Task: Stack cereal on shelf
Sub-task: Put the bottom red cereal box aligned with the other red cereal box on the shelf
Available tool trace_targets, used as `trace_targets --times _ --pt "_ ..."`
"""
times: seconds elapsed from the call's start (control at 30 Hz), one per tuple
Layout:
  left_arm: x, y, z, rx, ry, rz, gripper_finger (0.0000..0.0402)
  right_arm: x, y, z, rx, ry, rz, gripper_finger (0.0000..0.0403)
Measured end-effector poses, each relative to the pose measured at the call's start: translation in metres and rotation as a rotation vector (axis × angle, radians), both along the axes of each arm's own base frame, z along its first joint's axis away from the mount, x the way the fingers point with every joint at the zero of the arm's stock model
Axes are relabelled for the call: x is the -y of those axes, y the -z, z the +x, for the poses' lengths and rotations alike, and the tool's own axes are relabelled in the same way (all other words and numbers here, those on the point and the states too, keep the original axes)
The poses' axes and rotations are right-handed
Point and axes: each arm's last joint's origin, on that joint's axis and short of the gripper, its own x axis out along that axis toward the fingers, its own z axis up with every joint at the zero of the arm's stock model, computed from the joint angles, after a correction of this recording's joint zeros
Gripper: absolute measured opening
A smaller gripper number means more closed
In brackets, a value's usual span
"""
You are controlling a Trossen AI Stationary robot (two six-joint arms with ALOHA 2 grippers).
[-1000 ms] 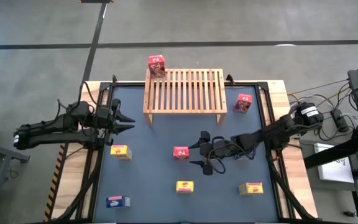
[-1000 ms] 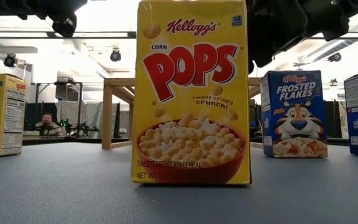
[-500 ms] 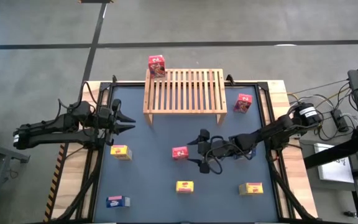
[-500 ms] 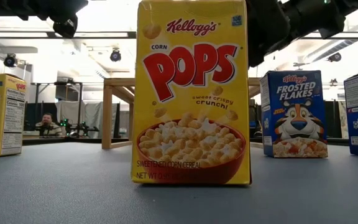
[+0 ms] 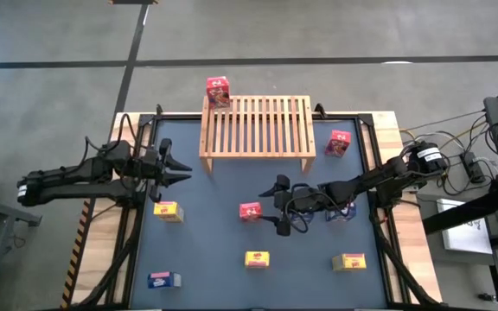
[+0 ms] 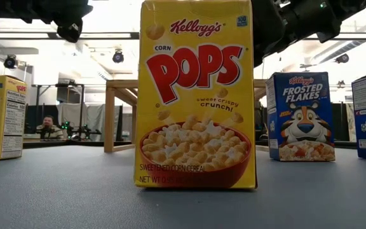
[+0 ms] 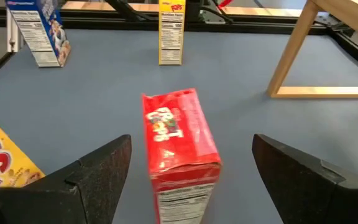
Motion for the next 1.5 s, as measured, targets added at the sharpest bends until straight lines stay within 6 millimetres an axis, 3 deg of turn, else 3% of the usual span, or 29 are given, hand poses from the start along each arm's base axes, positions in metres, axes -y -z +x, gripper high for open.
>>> trace_targets --times 0.67,0.8,1.5 --pt "-0.003 0.010 0.016 -0.091 0.000 -0.016 0.0076 0.000 0.004 0.003 0.005 -0.002 -0.012 0.0327" --pt "-0.003 0.004 0.017 -0.030 -0.001 -0.007 0.0076 0.000 0.009 0.005 -0.004 -0.001 -0.013 0.0327" --pt "0.003 -0.018 -0.020 0.190 0.002 -0.010 0.0076 0.001 0.022 0.012 -0.007 0.002 0.019 0.0329"
